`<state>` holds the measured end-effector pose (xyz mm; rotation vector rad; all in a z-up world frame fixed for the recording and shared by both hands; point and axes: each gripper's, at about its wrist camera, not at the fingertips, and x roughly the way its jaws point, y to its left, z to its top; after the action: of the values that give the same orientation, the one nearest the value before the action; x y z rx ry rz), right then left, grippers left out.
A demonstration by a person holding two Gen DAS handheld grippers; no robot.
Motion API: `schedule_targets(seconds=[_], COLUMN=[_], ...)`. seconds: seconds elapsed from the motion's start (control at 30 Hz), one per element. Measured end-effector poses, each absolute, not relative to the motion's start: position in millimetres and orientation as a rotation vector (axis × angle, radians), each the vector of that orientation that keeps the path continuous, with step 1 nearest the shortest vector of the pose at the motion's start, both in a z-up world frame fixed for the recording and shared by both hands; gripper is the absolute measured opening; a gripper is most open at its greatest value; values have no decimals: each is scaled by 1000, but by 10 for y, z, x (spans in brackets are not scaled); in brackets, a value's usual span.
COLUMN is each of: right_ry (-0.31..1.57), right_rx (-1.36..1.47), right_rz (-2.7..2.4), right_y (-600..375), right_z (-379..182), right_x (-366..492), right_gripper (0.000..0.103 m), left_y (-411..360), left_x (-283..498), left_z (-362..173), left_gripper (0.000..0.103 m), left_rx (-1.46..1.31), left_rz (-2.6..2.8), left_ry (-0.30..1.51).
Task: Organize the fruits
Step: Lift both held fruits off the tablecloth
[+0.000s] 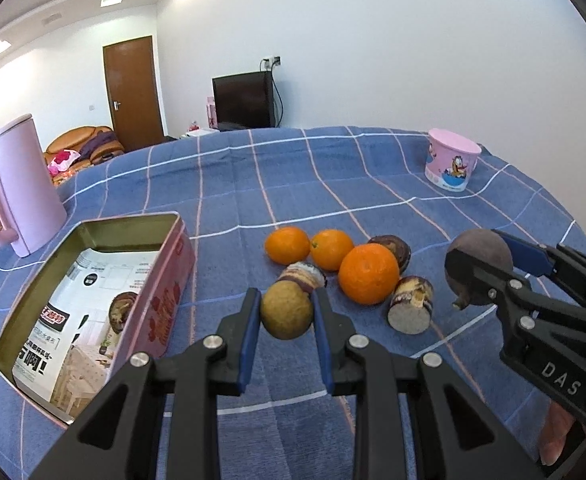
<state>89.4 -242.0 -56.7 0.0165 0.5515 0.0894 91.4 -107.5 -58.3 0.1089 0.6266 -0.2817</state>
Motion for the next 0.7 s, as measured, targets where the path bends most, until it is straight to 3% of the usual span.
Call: schedule_targets(seconds=[0.7], right_ry=[473], right_rx=[-1], right_rz=[103], right_y=[-2385], right_z=[-498], right_x=[770], right_gripper=[48], left_y=[-960], left_x=[808], left_z=[-502], left_gripper=[27], left_rx=[67], left_rz=[-246], left_ry=[551])
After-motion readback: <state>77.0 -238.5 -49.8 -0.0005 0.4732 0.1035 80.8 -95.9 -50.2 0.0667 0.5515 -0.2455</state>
